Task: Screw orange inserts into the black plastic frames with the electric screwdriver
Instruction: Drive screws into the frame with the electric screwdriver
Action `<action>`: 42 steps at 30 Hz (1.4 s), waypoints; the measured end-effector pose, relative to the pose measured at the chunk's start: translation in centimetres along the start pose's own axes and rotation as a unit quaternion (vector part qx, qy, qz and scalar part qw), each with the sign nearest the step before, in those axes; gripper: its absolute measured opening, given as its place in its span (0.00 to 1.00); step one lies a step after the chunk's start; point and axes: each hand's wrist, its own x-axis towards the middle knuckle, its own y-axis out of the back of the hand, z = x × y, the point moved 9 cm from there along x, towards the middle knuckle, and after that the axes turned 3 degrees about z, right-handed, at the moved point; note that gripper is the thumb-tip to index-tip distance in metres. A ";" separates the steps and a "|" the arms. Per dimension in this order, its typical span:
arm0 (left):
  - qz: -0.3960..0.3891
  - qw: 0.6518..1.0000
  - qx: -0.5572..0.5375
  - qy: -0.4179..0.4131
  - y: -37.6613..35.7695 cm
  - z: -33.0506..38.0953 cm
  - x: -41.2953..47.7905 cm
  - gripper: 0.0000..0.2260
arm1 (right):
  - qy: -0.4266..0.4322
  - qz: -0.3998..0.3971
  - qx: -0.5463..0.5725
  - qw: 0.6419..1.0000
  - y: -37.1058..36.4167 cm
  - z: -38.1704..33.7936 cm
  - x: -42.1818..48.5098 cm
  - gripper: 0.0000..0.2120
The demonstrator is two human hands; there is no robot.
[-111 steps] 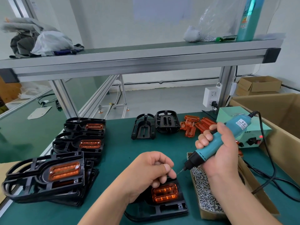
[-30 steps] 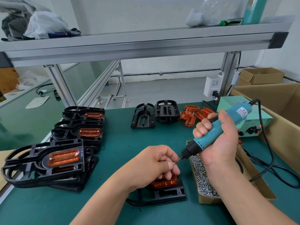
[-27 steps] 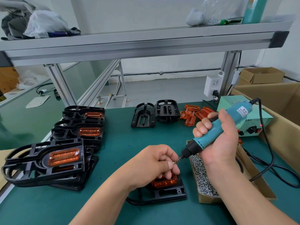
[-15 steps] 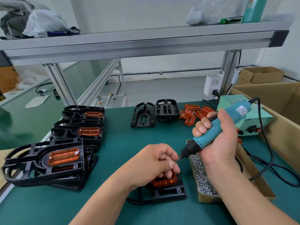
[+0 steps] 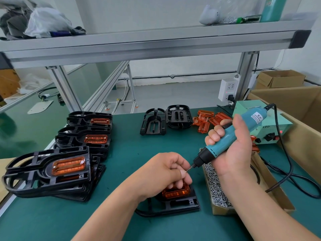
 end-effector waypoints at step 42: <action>0.085 0.977 0.197 0.004 3.1 -0.2 -0.1 0.04 | -0.020 -0.033 -0.062 0.997 -0.5 0.8 -0.2 0.13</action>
